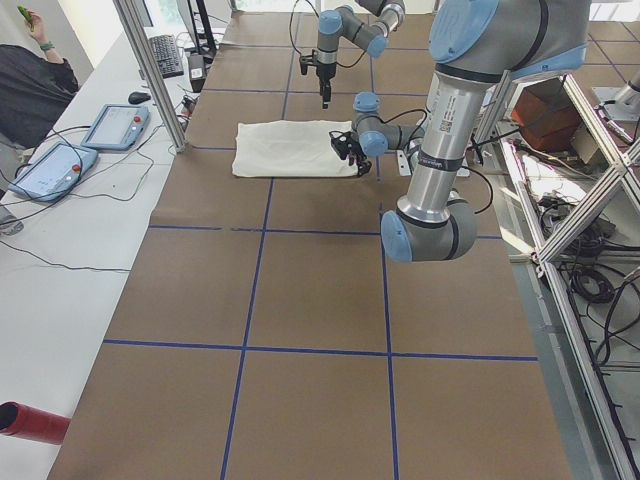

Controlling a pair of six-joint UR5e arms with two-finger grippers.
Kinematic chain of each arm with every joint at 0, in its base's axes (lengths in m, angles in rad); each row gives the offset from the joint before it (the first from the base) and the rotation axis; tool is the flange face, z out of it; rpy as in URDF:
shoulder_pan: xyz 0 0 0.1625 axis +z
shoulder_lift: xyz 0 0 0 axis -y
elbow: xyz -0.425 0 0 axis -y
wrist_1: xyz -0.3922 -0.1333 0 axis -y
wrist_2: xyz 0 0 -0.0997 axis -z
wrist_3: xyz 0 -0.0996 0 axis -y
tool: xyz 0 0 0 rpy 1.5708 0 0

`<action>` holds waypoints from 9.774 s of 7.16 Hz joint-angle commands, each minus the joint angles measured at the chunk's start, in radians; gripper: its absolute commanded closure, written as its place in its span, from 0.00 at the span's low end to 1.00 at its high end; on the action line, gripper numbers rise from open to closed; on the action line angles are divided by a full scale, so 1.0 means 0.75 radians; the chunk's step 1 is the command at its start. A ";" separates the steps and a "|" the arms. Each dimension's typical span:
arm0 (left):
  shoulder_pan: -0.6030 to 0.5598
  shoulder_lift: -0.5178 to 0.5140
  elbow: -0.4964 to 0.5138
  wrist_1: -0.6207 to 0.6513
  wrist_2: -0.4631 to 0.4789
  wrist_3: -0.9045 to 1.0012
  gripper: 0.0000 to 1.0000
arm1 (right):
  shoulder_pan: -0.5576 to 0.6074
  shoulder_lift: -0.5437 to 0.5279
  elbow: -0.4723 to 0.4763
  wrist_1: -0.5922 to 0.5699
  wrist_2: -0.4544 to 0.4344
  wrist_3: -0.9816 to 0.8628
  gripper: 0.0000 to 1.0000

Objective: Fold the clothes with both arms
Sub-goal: 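Release the bundle and raise the right gripper while the left gripper lowers nearby, then move both grippers to the bundle's corners nearest the robot and grasp, then lift the near end with both grippers and fold it toward the far end, then lay the folded end on the far edge and open both grippers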

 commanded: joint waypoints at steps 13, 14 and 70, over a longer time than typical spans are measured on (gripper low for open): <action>0.019 0.000 -0.044 0.037 0.017 0.136 1.00 | -0.103 -0.005 0.016 0.009 -0.012 0.468 0.00; 0.021 -0.004 -0.046 0.037 0.017 0.136 1.00 | -0.159 -0.009 0.018 0.086 -0.053 0.729 0.00; -0.563 -0.403 0.656 -0.284 0.013 0.693 0.01 | 0.301 0.390 -0.780 0.355 0.364 0.546 0.00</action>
